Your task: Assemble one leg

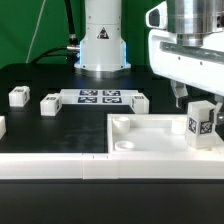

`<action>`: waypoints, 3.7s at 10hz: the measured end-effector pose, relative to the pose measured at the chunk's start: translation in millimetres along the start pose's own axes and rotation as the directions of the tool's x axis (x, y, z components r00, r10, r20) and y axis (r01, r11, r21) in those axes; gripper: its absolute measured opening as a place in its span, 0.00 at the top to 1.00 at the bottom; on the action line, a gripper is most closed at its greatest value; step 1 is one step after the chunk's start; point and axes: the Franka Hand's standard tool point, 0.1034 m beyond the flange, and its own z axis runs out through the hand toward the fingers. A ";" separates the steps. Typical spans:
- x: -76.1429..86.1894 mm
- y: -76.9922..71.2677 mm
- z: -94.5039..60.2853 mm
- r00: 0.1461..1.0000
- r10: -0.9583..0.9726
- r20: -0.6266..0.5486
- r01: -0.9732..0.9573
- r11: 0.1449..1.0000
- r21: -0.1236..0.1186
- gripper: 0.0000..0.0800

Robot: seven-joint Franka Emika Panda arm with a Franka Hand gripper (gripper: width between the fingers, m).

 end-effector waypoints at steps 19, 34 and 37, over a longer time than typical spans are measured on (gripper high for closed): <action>3.2 -0.3 6.7 0.771 -0.636 -0.033 0.636 0.772 0.009 0.63; -3.2 3.9 10.1 0.882 0.471 0.007 -0.471 0.882 0.016 0.32; -8.6 2.4 11.1 0.987 0.161 0.004 -0.161 0.987 0.016 0.20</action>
Offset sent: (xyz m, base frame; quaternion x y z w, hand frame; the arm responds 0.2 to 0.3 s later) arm 0.0004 0.0116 -0.0013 -0.0166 0.0089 -0.3194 0.9474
